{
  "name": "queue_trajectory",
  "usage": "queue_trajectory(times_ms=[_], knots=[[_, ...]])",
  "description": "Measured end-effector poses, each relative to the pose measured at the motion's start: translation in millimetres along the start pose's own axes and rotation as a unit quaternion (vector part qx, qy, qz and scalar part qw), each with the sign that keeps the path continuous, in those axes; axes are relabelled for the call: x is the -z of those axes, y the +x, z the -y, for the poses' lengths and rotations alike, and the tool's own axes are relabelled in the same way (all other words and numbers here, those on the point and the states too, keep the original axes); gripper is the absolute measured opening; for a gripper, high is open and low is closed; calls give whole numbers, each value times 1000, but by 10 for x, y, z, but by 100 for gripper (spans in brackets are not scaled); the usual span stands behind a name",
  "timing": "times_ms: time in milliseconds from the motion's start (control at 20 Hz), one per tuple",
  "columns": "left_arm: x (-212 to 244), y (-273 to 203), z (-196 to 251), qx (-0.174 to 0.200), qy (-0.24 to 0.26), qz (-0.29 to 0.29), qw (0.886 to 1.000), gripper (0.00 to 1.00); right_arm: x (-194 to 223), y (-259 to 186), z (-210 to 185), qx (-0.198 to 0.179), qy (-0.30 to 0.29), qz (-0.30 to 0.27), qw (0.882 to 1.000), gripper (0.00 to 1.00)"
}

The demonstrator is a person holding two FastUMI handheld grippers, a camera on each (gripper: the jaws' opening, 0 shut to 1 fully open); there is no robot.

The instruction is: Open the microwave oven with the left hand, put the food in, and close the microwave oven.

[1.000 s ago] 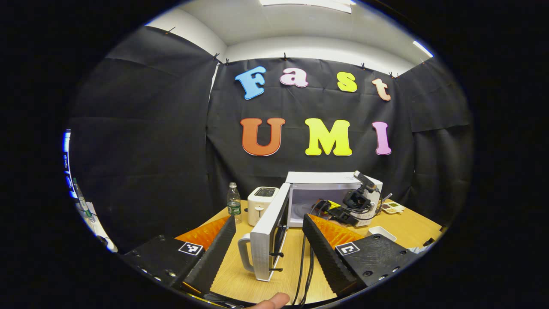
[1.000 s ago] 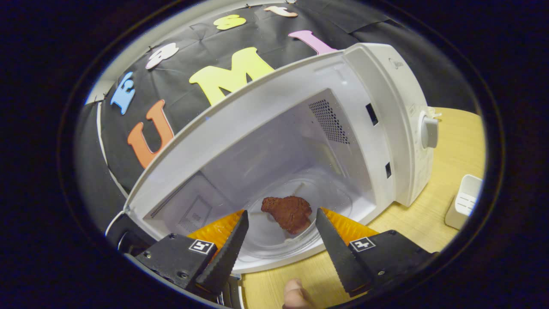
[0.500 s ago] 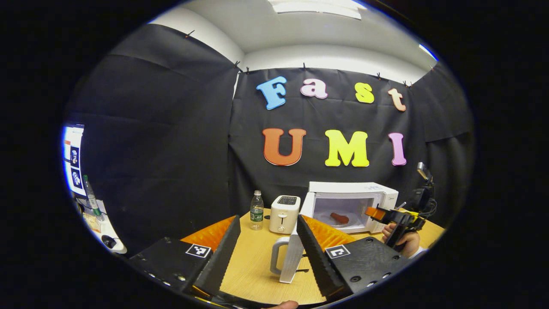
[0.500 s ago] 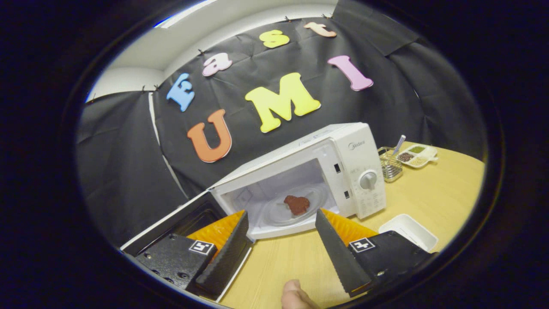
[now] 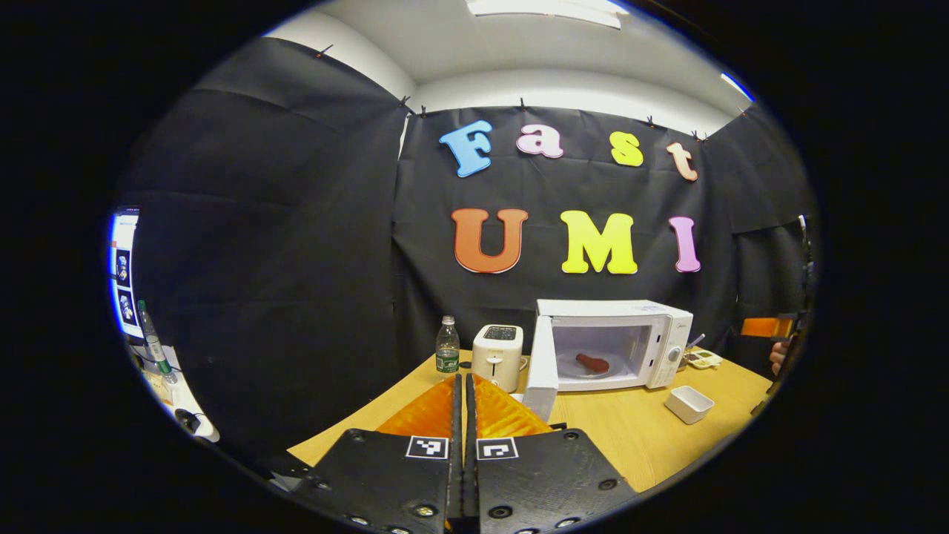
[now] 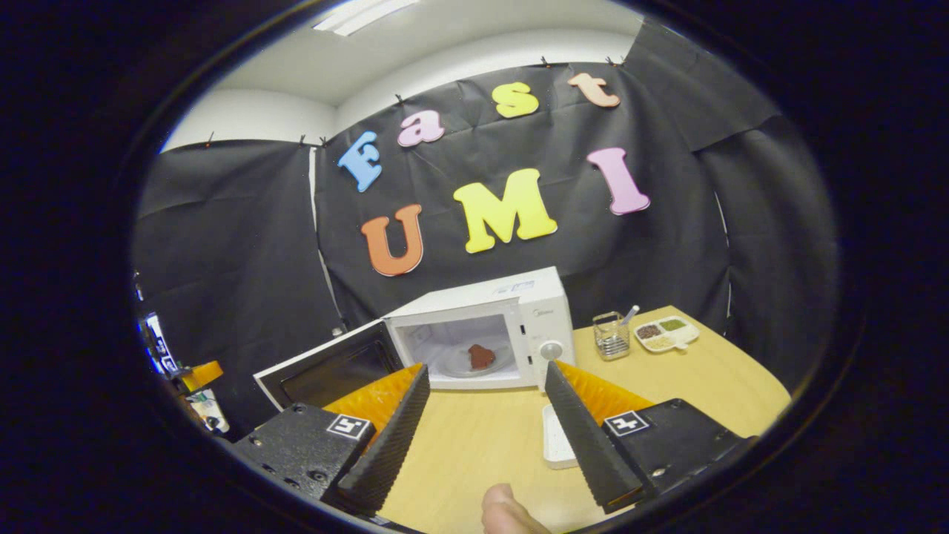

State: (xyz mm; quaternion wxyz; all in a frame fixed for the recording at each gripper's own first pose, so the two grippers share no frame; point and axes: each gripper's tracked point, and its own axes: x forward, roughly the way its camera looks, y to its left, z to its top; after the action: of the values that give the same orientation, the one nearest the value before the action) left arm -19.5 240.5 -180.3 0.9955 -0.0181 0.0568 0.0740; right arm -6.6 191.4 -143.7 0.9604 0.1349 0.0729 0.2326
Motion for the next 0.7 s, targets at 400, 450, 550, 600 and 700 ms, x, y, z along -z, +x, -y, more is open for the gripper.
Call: queue_trajectory(times_ms=[400, 450, 550, 600, 700], knots=[[842, 693, -130, -12, -26, -80, 996, 0, -210, -880, 474, -20, -11, -4, 1000, 99], [966, 762, -146, -15, -24, -91, 995, 0, -246, -940, 538, -16, -10, 1, 1000, 99], [1097, 820, -91, -9, -24, -102, 994, 0, -304, -1060, 581, -18, -8, 9, 1000, 99], [1134, 841, -43, -4, -26, -104, 994, 0, -327, -1104, 604, -18, -6, 10, 1000, 99], [1160, 870, 23, 1, -31, -98, 995, 0, -366, -1189, 694, -10, -2, 12, 1000, 99]])
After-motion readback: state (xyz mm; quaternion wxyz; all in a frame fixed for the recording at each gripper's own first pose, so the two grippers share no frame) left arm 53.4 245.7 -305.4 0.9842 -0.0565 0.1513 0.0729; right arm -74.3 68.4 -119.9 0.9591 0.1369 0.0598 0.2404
